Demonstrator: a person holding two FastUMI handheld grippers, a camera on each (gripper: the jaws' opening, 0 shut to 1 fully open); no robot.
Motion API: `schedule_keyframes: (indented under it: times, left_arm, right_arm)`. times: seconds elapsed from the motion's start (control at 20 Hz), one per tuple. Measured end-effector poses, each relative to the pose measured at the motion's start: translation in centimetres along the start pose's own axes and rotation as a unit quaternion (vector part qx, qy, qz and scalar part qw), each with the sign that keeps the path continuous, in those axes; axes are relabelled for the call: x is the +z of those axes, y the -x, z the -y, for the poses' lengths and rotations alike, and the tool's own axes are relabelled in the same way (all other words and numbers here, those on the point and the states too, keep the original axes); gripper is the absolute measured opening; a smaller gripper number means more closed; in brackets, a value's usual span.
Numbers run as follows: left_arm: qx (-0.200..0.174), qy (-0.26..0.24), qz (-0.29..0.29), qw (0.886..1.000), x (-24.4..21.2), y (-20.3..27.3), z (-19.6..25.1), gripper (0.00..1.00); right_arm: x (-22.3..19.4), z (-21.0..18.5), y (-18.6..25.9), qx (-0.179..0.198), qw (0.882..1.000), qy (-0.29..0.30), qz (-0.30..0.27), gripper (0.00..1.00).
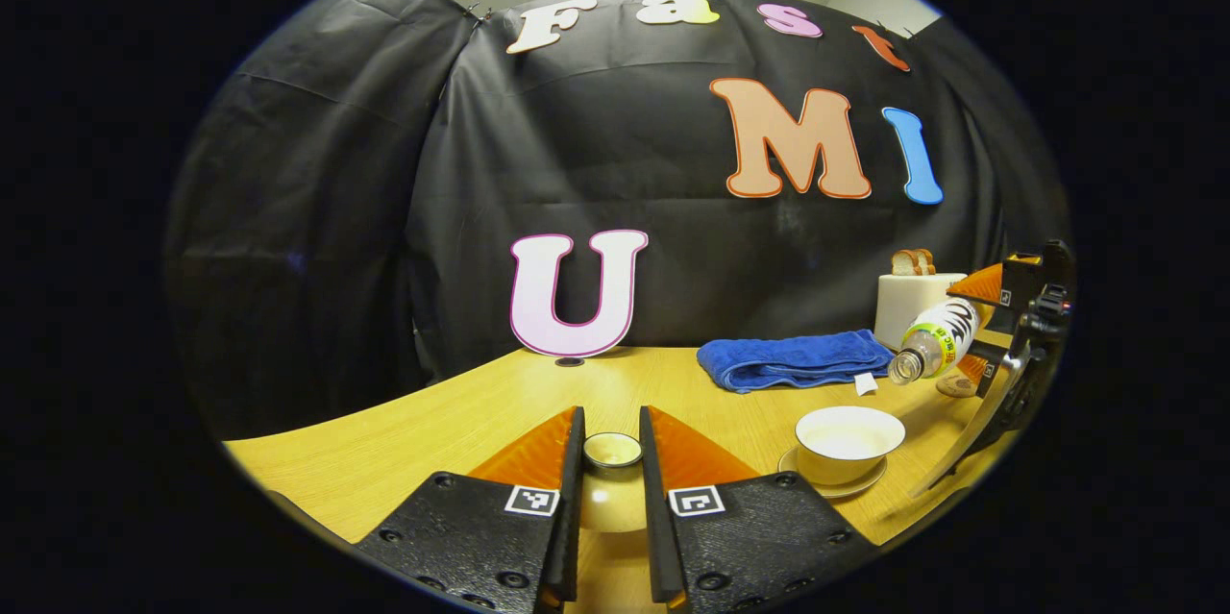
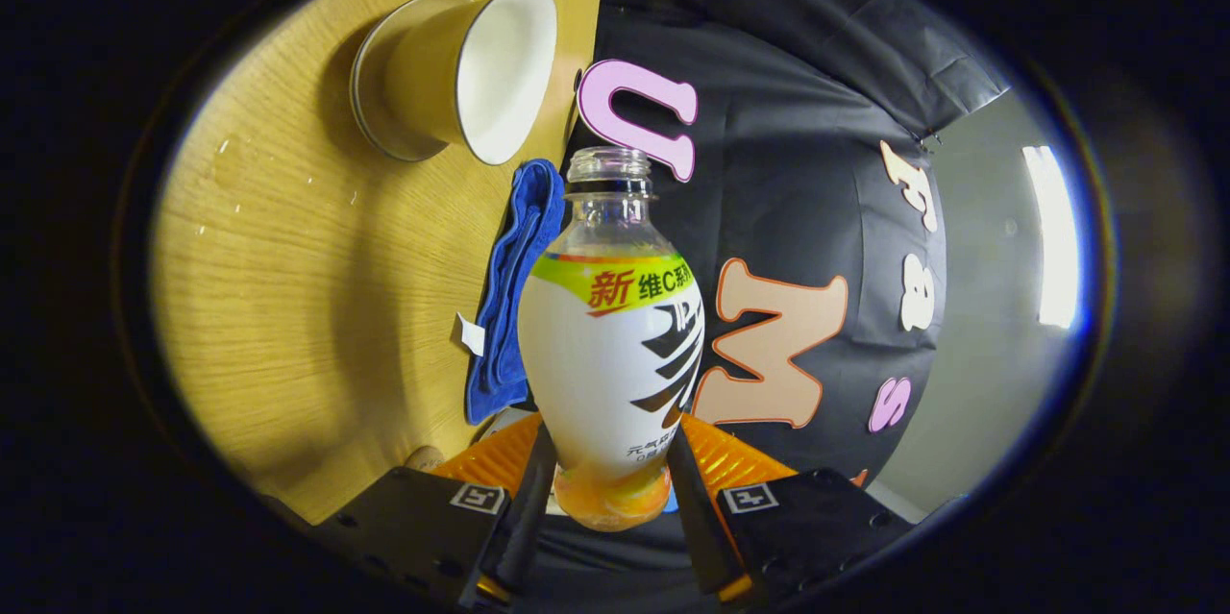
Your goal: Open the teacup lid with one hand, grasp the water bottle and pour water into the teacup with the other hand; after pouring, place the water bottle on the coaster and then close the teacup lid.
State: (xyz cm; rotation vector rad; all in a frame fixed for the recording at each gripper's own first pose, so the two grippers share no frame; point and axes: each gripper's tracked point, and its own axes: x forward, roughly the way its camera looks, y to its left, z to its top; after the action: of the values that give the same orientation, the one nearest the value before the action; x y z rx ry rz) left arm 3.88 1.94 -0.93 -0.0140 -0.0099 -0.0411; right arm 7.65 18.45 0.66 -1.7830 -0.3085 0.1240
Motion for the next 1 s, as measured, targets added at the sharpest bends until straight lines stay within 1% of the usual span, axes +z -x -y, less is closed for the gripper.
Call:
schedule_keyframes:
  times: [0.1, 0.25, 0.5, 0.8, 1.0]
  left_arm:
    - [0.001, 0.000, 0.000, 1.000, 0.0, 0.0, 0.0, 0.27]
    - [0.001, 0.000, 0.000, 1.000, 0.1, 0.0, 0.0, 0.27]
    - [0.003, 0.000, 0.000, 1.000, 0.0, 0.0, 0.0, 0.27]
    - [0.003, 0.000, 0.000, 1.000, 0.1, -0.1, 0.0, 0.27]
    - [0.003, 0.000, 0.000, 1.000, 0.1, 0.0, -0.1, 0.27]
  right_arm:
    - [0.1, 0.4, 0.0, -0.011, 1.000, 0.020, 0.005, 0.66]
    - [0.2, 0.5, 0.0, -0.013, 0.999, 0.034, 0.006, 0.67]
    - [0.5, 1.2, 0.0, -0.029, 0.997, 0.065, 0.013, 0.66]
    - [1.1, 1.6, 0.4, -0.049, 0.995, 0.088, 0.023, 0.67]
    - [1.4, 2.1, 0.4, -0.064, 0.990, 0.118, 0.034, 0.67]
